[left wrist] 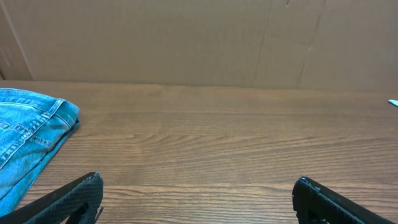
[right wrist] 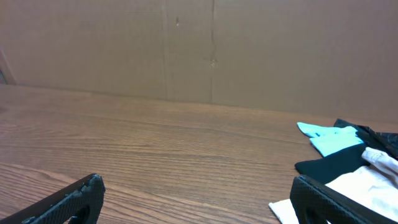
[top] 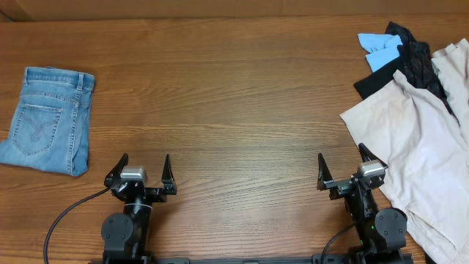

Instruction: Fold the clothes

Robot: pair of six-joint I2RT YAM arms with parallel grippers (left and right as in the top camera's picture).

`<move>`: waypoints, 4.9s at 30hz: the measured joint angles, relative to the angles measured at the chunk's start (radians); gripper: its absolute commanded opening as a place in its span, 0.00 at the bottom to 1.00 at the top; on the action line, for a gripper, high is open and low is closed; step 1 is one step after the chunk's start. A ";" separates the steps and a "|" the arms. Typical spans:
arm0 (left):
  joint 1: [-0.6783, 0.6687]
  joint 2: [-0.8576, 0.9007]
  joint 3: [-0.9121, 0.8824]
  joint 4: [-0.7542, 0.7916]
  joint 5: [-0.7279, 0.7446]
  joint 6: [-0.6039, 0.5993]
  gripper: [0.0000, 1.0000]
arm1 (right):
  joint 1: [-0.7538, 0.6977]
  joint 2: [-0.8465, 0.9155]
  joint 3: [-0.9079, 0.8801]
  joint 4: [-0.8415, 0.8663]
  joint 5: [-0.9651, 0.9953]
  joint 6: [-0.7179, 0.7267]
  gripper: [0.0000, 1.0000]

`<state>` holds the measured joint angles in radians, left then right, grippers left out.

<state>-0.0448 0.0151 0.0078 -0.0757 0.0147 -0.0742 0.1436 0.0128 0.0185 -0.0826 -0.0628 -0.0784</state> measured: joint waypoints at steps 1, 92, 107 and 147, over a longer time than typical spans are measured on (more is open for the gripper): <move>0.000 0.000 0.000 0.000 0.000 0.000 1.00 | 0.000 0.000 0.000 0.000 0.000 0.000 1.00; 0.000 0.000 0.012 -0.011 0.068 -0.028 1.00 | 0.000 0.035 0.000 -0.038 0.002 0.135 1.00; 0.000 0.127 0.272 -0.154 0.091 -0.028 1.00 | 0.000 0.168 0.233 -0.198 0.082 0.155 1.00; 0.000 1.125 0.930 -0.740 0.158 0.000 1.00 | -0.188 1.699 0.853 -0.190 0.249 0.160 0.97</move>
<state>-0.0448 1.1404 0.9375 -0.8154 0.1730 -0.0746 -0.0441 1.7123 0.8715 -0.2729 0.1867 0.0814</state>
